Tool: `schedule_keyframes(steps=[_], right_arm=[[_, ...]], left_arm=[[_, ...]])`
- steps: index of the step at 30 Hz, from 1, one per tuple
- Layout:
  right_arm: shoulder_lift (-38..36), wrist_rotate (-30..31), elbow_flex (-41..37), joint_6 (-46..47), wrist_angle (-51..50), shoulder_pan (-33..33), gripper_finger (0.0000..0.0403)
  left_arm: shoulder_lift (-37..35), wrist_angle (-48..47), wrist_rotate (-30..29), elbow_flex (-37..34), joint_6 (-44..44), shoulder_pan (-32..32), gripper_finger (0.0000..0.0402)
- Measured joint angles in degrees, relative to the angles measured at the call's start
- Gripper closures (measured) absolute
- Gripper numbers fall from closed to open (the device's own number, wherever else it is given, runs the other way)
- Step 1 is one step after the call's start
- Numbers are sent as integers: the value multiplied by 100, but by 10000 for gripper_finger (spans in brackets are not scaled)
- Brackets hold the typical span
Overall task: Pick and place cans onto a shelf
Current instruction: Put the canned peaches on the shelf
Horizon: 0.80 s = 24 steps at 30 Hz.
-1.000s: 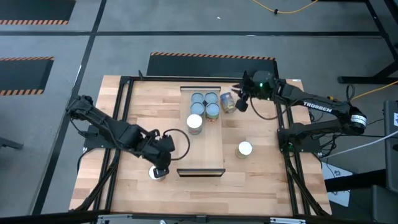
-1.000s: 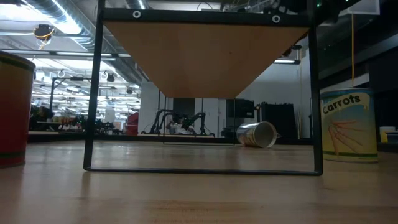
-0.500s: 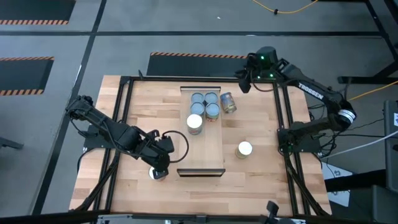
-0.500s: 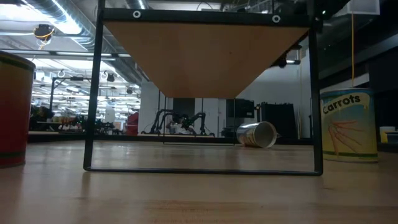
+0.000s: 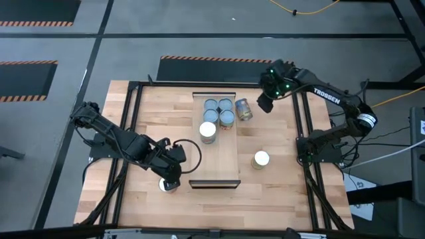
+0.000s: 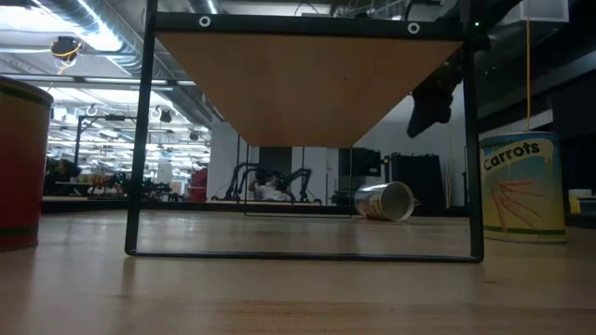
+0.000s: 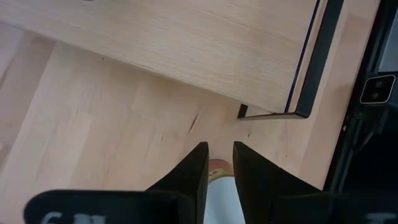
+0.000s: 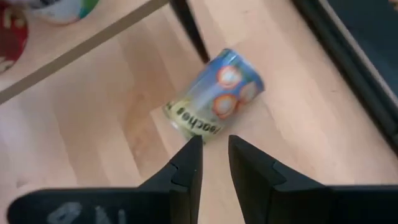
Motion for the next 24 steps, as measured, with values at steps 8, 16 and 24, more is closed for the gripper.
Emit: schedule_keyframes(steps=[8,16,24], right_arm=[[0,3,-474,0,271,408,320],[0,68,-1469,28,993,873,320],[0,1652,-2243,322,2365,1326,320]], left_arm=[[0,2,-8,0,-2,1,335],[2,2,-120,0,1,-1,335],[2,4,-168,0,-2,1,335]])
